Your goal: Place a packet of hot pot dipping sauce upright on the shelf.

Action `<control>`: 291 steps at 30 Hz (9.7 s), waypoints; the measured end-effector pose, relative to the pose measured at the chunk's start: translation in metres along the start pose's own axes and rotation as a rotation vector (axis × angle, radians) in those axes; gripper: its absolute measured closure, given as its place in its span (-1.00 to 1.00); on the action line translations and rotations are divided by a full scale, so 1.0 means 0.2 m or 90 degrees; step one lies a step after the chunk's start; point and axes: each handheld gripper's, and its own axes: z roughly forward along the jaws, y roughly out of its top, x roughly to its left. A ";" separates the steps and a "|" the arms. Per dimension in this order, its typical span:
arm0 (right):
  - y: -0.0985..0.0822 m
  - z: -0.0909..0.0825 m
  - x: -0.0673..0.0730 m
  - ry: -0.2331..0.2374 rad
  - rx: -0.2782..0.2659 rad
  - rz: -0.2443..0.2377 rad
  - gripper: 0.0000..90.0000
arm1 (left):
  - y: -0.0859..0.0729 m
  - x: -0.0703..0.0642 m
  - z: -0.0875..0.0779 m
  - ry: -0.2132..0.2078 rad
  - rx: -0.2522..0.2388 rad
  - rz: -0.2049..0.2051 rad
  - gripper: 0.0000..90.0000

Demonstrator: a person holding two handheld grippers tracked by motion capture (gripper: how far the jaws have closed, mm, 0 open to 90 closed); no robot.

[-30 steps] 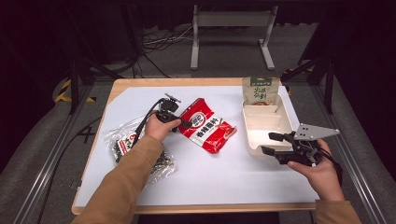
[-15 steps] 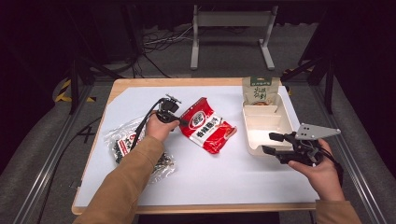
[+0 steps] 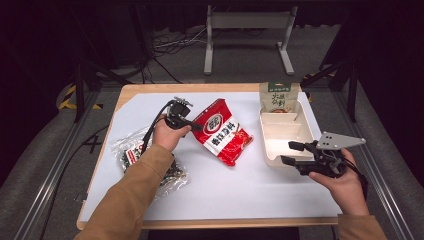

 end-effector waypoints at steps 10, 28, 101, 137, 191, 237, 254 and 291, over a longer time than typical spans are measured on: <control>0.01 0.00 0.01 0.004 -0.001 -0.011 -0.15 | 0.06 -0.19 -0.11 0.004 -0.027 0.073 0.99; 0.03 0.00 0.03 0.019 0.005 -0.019 -0.15 | 0.14 -0.48 -0.26 -0.007 -0.032 0.190 0.99; 0.14 0.20 0.24 0.200 0.046 -0.147 0.93 | 0.09 -0.93 -0.46 -0.117 0.011 0.449 0.97; 0.34 -0.02 0.10 0.144 0.008 -0.123 0.94 | -0.11 -0.69 -0.43 -0.072 -0.121 0.305 -0.05; 0.57 0.07 -0.42 0.030 0.004 -0.120 0.94 | -0.41 -0.42 -0.62 0.037 -0.128 0.176 -0.25; 0.39 0.17 -0.75 -0.018 0.048 -0.055 0.94 | -0.56 -0.25 -0.71 0.104 -0.131 0.083 -0.21; 0.26 0.24 -0.82 -0.014 0.057 -0.028 0.94 | -0.57 -0.23 -0.73 0.132 -0.138 0.061 -0.38; 0.10 0.33 -0.80 -0.095 0.128 0.004 0.90 | -0.59 -0.19 -0.73 0.150 -0.156 0.049 -0.60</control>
